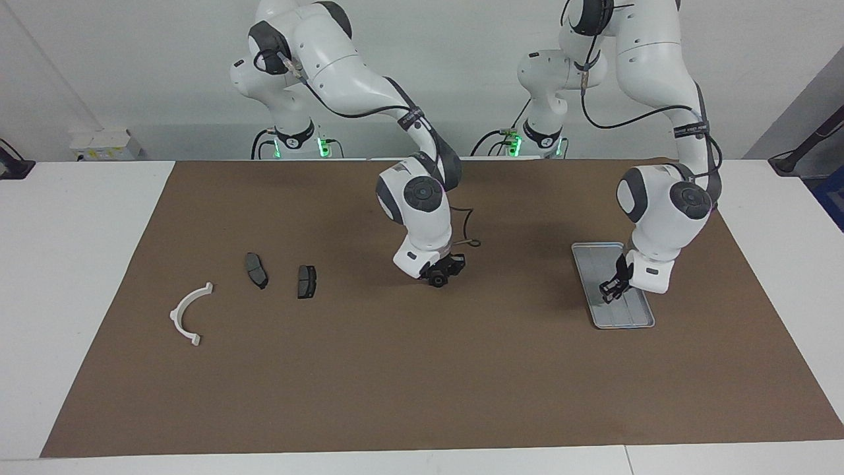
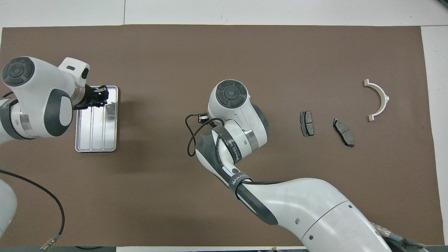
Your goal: Place bearing gear from tray to pile
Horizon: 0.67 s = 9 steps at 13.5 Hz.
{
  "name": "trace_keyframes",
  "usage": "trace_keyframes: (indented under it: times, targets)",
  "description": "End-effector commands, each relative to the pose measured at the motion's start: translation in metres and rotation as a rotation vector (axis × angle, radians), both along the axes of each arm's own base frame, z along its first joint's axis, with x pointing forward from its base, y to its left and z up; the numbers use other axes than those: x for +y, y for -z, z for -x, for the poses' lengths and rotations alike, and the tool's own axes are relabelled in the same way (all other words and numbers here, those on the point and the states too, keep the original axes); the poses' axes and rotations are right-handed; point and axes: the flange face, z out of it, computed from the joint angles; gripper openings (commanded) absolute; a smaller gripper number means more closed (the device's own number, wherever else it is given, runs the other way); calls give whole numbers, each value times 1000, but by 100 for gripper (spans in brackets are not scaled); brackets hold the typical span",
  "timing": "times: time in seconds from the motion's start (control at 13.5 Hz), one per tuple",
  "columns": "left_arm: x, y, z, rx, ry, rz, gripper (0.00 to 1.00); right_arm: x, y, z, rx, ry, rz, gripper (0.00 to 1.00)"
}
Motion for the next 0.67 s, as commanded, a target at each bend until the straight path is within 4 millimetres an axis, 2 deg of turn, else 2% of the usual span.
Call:
trace_keyframes:
  times: [0.0,0.15,0.3,0.45,0.59]
  targets:
    - [-40,-20,5,25,-104,-7,0,-12,-18,-14,-5,2,-20,0]
    - [-81,-39,6,49,-179,-9,0,-38,-42,-39,-11,23,-16,0]
    - [-126,-53,12,59,-238,-7,0,-70,-76,-63,-34,40,-23,0]
    - [-170,-56,22,37,-302,7,0,-119,-107,-82,-74,33,-20,0]
    - [-207,-56,31,14,-304,38,0,-179,-129,-98,-100,-4,20,0]
